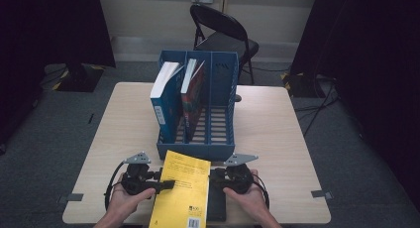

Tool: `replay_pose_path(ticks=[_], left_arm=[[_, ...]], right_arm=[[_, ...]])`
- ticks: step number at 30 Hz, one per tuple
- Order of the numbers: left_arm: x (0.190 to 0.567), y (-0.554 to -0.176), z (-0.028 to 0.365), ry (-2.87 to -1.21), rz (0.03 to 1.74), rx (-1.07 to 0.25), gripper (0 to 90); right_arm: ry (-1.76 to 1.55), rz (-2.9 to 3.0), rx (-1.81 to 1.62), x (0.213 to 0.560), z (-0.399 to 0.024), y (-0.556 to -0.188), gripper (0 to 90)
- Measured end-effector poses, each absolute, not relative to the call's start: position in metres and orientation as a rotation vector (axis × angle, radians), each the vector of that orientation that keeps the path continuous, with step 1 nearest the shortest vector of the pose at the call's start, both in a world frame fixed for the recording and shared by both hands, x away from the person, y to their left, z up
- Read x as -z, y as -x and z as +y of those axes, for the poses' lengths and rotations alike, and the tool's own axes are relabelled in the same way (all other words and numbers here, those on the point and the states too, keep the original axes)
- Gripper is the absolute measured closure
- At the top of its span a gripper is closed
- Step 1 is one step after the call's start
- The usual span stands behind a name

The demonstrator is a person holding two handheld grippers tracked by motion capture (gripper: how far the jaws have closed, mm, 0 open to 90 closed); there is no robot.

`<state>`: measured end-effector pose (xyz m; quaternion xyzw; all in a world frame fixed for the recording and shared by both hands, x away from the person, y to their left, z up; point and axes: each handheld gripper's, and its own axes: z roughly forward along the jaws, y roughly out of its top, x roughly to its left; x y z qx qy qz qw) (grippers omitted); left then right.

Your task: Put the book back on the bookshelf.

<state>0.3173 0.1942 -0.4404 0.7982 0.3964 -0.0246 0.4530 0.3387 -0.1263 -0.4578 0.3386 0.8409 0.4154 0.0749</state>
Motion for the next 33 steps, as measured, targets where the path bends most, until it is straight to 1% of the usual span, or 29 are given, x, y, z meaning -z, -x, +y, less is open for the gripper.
replay_pose_path(ticks=[3,7,12,13,15,18,20,23,25,27,33], left_arm=[[0.444,-0.319,0.195,-1.986,1.024,0.05,42.9],[0.446,-0.323,0.198,-1.955,1.028,0.069,44.7],[0.447,-0.324,0.198,-1.953,1.019,0.057,42.8],[0.446,-0.324,0.198,-1.958,1.022,0.036,42.4],[0.446,-0.323,0.196,-1.988,1.055,-0.038,37.1],[0.449,-0.326,0.199,-1.984,1.067,-0.001,36.6],[0.451,-0.327,0.2,-1.993,1.075,-0.001,36.7],[0.451,-0.327,0.201,-2.007,1.11,-0.025,34.2],[0.451,-0.328,0.205,-1.998,1.119,-0.03,34.8],[0.452,-0.328,0.208,-1.99,1.127,-0.019,35.6],[0.453,-0.329,0.212,-1.952,1.138,0.021,36.9]], right_arm=[[-1.014,2.523,-1.249,0.458,-0.126,-0.339,59.0],[-1.011,2.523,-1.249,0.458,-0.126,-0.339,58.8],[-1.009,2.523,-1.25,0.458,-0.127,-0.339,58.6],[-1.008,2.524,-1.25,0.458,-0.127,-0.339,58.6],[-1.007,2.525,-1.248,0.458,-0.127,-0.339,58.6],[-1.006,2.529,-1.245,0.458,-0.126,-0.34,58.8],[-1.008,2.534,-1.248,0.458,-0.125,-0.34,60.2],[-0.966,2.559,-1.25,0.457,-0.118,-0.339,61.1],[-0.95,2.569,-1.253,0.457,-0.114,-0.338,60.9],[-0.94,2.576,-1.26,0.458,-0.111,-0.338,59.4],[-0.934,2.576,-1.262,0.458,-0.11,-0.338,58.4]])
